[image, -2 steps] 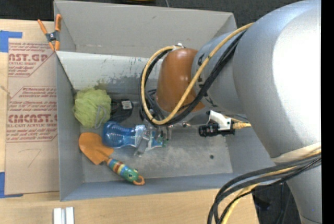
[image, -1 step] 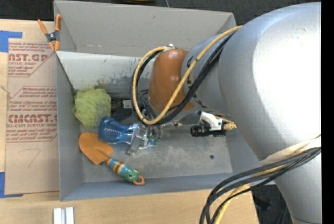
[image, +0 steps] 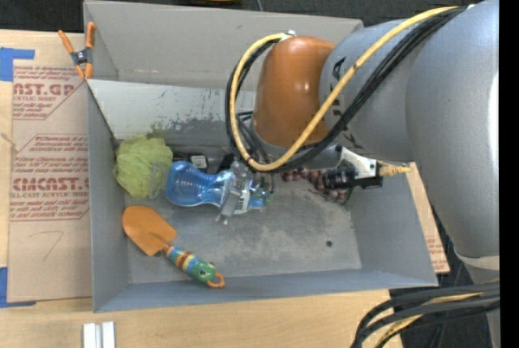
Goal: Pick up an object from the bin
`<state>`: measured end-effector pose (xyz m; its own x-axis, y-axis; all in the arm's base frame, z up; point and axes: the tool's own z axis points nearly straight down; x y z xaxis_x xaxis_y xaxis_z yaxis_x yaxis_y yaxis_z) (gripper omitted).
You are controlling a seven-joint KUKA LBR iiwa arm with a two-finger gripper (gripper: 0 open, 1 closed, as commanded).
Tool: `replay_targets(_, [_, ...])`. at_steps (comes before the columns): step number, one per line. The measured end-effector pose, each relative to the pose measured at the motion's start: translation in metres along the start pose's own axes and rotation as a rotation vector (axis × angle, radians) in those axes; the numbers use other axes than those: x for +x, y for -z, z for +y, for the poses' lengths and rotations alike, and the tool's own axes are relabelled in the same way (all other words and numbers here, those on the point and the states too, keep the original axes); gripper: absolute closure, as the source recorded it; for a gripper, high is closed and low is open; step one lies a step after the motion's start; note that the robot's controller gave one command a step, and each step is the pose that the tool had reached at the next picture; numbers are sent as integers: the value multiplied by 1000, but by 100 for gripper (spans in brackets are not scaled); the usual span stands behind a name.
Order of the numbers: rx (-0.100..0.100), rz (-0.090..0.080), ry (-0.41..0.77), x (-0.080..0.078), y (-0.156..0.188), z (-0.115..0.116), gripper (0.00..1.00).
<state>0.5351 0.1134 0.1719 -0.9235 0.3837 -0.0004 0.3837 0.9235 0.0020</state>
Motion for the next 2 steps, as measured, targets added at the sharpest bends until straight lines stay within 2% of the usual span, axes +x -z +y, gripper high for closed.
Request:
replay_targets(1, [-1,-2,-22,-10,-60,12,100])
replay_targets(2, [-3,-4,-33,-6,14,3,100])
